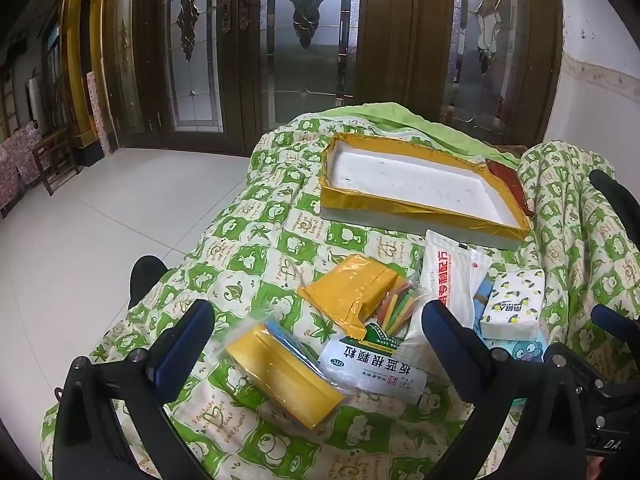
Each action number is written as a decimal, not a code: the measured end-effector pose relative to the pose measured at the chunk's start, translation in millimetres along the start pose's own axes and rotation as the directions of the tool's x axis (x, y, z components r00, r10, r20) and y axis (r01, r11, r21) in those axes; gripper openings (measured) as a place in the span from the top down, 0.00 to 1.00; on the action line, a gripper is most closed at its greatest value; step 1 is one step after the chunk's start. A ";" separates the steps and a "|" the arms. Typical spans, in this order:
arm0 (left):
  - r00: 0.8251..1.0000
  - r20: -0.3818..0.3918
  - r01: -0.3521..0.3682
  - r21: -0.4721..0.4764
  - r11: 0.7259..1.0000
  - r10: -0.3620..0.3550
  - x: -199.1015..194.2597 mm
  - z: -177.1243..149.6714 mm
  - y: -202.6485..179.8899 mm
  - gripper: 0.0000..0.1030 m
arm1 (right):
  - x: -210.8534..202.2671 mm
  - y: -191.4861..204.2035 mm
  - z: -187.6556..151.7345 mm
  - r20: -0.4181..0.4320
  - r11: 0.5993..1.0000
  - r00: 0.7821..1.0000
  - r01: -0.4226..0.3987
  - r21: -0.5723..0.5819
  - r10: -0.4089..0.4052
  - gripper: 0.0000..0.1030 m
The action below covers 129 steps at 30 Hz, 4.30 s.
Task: Organize soft objects
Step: 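Reach left gripper to white red-text packet while right gripper reaches lemon-print tissue pack, then close left gripper on white packet while right gripper closes on lemon-print pack, then carry both packs over the yellow-rimmed tray and open both grippers inside it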
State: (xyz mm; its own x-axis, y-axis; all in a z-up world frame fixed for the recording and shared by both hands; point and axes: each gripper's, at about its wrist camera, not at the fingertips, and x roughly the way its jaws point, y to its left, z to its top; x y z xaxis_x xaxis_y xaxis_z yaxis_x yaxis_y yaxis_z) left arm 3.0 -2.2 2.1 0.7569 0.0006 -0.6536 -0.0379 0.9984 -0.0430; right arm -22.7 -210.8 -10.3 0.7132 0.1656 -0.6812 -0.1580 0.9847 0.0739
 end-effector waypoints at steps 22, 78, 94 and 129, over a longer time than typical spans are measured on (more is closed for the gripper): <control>0.999 -0.022 0.025 0.039 0.999 -0.024 4.4 -3.1 -11.6 0.00 | 9.4 -18.2 9.8 -0.022 0.999 1.000 -0.009 0.034 0.010 0.00; 0.921 -0.250 0.342 0.153 0.927 -0.298 58.5 -7.9 -85.0 0.81 | 61.9 -31.2 41.5 -0.162 0.954 0.950 -0.237 0.183 0.267 0.75; 0.922 -0.169 0.364 0.062 0.929 -0.350 29.1 3.9 -63.6 0.83 | 47.3 -35.7 42.5 -0.140 0.958 0.955 -0.240 0.158 0.262 0.76; 0.934 -0.077 0.354 0.073 0.932 -0.349 6.7 45.9 -58.0 0.83 | 24.8 -30.3 58.5 -0.109 0.970 0.967 -0.221 0.101 0.231 0.76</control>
State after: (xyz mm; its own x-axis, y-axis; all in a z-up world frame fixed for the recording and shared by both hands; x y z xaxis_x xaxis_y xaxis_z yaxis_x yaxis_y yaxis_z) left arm 40.3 -57.5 34.9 0.6699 -0.3524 -0.6534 0.2805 0.9351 -0.2168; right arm 39.8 -233.3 13.2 0.5784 0.3820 -0.7208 -0.2421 0.9242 0.2955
